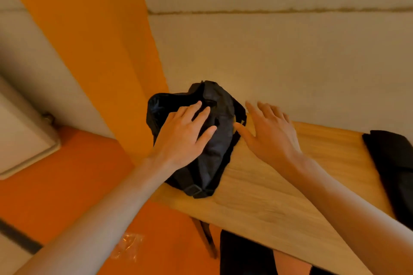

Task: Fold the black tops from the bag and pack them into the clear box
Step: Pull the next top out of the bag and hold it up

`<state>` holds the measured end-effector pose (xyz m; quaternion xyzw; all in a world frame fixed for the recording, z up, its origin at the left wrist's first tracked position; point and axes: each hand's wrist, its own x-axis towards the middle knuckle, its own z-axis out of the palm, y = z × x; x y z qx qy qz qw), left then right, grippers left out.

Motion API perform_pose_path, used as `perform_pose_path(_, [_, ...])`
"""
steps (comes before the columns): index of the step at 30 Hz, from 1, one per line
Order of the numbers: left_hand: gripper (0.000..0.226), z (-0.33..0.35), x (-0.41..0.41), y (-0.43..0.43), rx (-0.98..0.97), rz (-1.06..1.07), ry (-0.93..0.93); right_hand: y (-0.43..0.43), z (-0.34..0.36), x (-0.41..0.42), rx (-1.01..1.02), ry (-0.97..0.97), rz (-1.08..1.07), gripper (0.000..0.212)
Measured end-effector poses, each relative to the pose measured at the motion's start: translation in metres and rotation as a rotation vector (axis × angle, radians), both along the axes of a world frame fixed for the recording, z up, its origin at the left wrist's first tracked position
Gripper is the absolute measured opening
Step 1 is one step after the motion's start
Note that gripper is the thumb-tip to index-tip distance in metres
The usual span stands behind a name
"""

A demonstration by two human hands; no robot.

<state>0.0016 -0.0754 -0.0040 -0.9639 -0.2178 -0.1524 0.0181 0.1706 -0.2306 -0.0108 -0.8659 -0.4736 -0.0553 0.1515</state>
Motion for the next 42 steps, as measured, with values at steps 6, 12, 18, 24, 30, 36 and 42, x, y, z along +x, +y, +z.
perform_pose_path(6, [0.055, -0.008, -0.003, 0.029, -0.153, 0.072, 0.017, 0.074, 0.024, 0.015, -0.049, -0.033, 0.445, 0.056])
perform_pose_path(12, [0.035, -0.008, 0.013, 0.057, -0.311, 0.073, 0.038, 0.117, 0.031, 0.031, -0.181, -0.117, 0.677, 0.030])
perform_pose_path(18, [0.025, -0.005, 0.035, 0.079, -0.293, 0.065, 0.280, 0.140, 0.022, 0.028, -0.152, -0.131, 0.711, 0.027])
perform_pose_path(24, [0.020, -0.011, 0.044, 0.086, -0.227, 0.142, 0.328, 0.140, 0.007, 0.039, -0.046, -0.057, 0.713, 0.031])
perform_pose_path(30, [0.055, -0.018, 0.051, 0.089, -0.213, 0.257, 0.256, 0.138, 0.002, 0.041, 0.013, 0.026, 0.686, 0.044])
perform_pose_path(36, [0.009, -0.020, 0.054, 0.092, -0.222, 0.329, 0.215, 0.132, -0.003, 0.042, 0.065, 0.097, 0.638, 0.051])
perform_pose_path(42, [0.026, -0.012, 0.049, 0.087, -0.210, 0.264, 0.024, 0.126, -0.006, 0.045, 0.065, 0.146, 0.600, 0.058])
